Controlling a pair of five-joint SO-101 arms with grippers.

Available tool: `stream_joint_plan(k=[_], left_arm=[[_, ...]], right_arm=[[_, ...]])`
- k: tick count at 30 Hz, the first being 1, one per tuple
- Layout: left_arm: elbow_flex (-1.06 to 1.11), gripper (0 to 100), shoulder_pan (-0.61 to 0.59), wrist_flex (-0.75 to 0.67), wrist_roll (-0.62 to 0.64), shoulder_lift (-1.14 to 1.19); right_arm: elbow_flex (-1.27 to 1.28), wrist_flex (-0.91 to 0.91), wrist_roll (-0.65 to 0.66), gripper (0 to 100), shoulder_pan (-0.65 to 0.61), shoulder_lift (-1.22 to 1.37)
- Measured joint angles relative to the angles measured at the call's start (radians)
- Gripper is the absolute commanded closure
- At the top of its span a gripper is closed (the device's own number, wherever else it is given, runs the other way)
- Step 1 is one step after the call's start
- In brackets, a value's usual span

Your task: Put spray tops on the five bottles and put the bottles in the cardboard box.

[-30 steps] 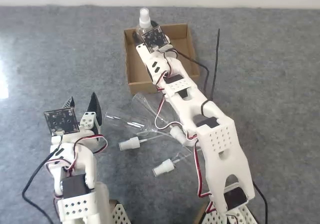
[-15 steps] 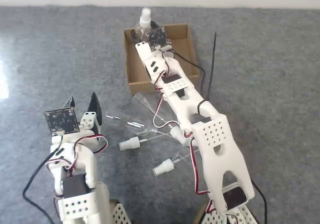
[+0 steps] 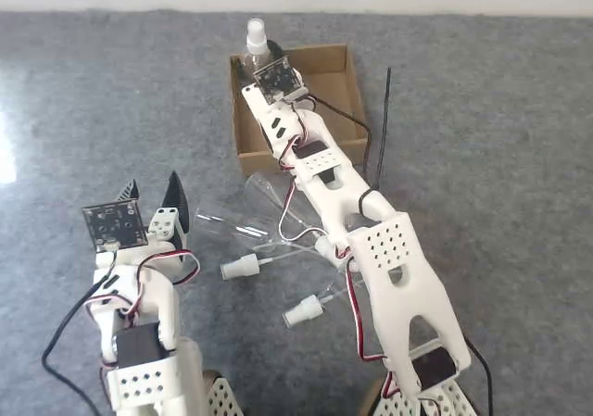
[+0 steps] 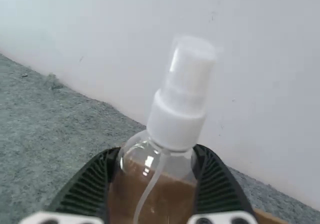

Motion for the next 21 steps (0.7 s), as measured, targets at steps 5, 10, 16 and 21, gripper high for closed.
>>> stream_joint_plan(k=[5, 10, 16, 21], left_arm=[[0.0, 81, 0.0, 0.0, 0.0, 0.0], [0.0, 81, 0.0, 0.0, 0.0, 0.0], [0.0, 81, 0.0, 0.0, 0.0, 0.0], [0.0, 81, 0.0, 0.0, 0.0, 0.0]], right_arm=[[0.0, 0.0, 0.014, 87.2, 0.0, 0.0], [-0.011, 0.075, 0.014, 81.1, 0.0, -0.003], [-0.021, 0.123, 0.014, 77.2, -0.014, -0.003], [-0.018, 0.135, 0.014, 76.4, -0.015, 0.002]])
